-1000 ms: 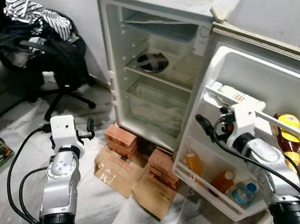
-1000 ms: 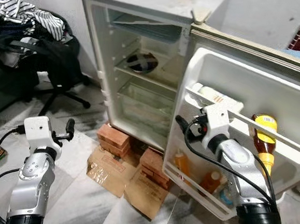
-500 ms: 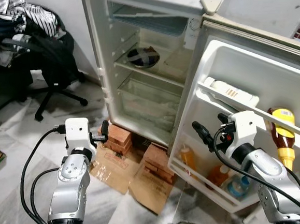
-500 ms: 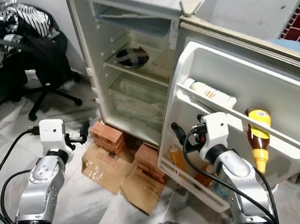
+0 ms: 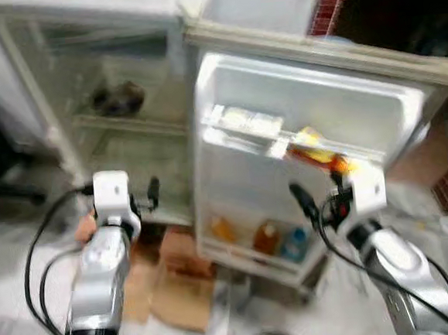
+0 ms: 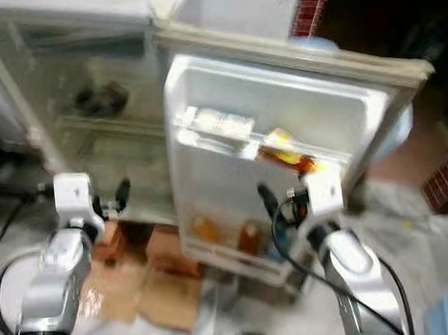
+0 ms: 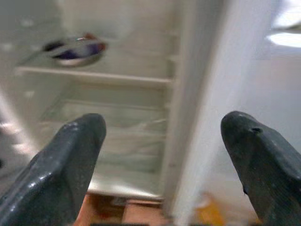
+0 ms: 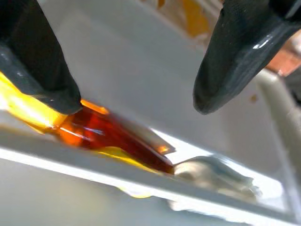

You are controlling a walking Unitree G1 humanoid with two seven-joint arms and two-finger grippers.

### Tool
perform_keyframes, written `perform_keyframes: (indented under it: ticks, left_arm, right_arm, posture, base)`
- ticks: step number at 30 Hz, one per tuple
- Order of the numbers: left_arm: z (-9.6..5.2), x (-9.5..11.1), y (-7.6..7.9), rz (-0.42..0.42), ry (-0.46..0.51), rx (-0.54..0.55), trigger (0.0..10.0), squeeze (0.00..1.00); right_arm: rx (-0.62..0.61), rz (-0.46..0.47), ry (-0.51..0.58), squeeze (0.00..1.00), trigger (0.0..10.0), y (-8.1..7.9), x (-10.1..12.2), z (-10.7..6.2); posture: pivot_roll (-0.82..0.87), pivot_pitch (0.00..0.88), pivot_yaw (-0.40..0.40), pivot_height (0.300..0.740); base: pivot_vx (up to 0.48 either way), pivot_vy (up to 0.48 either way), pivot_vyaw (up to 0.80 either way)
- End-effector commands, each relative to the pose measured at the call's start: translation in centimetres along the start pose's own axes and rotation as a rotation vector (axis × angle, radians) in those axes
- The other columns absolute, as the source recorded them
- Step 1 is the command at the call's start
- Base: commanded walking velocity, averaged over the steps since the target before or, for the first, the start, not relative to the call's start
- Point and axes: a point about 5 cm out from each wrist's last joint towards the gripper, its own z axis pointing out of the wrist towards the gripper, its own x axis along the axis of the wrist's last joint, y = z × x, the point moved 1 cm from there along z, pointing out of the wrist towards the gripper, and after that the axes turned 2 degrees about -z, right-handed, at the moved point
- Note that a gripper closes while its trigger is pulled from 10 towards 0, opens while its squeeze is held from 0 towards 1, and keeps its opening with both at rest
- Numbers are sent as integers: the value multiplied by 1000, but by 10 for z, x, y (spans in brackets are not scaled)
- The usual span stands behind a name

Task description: Restocking fridge

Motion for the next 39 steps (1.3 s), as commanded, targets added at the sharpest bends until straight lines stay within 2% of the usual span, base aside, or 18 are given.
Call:
perform_keyframes:
  ticks: [1,12,17,21,23,29,33,35,39]
  left_arm:
    - [-3,0,-13,8,-5,37,10000,0]
    - [-5,-4,-10,-1,-18,48,10000,0]
    - [-5,-6,-10,4,-22,47,10000,0]
    - [-5,-8,-8,7,-27,45,10000,0]
    - [-4,-8,-8,4,-27,43,10000,0]
    - [-1,-7,-5,6,-25,34,10000,0]
    - [0,-6,-4,22,-20,27,10000,0]
    - [-2,-6,-3,25,-17,23,10000,0]
    - [-3,-9,-3,19,-23,26,10000,0]
  right_arm:
    - [-35,-10,13,0,10000,6,5,3]
    - [-52,-16,50,0,10000,9,17,24]
    - [-44,-17,42,0,10000,11,15,21]
    - [160,12,-40,0,10000,-3,-3,2]
    - [247,56,-84,0,10000,-4,-9,-6]
    - [367,46,-130,0,10000,-1,-13,-12]
    - [382,12,-167,0,10000,3,-21,-12]
    - [327,-80,-261,0,10000,12,-36,-11]
    - [294,-109,-383,0,10000,21,-55,-16]
  posture:
    - [8,0,-22,740]
    - [21,0,-44,740]
    - [22,0,-49,740]
    - [19,0,-51,740]
    - [11,0,-48,740]
    - [7,0,-45,740]
    - [13,0,-48,740]
    - [16,0,-51,740]
    - [17,0,-52,740]
  base:
    - [0,0,0]
    - [0,0,0]
    - [0,0,0]
    - [0,0,0]
    - [0,0,0]
    - [0,0,0]
    - [0,0,0]
    - [0,0,0]
    - [0,-138,0]
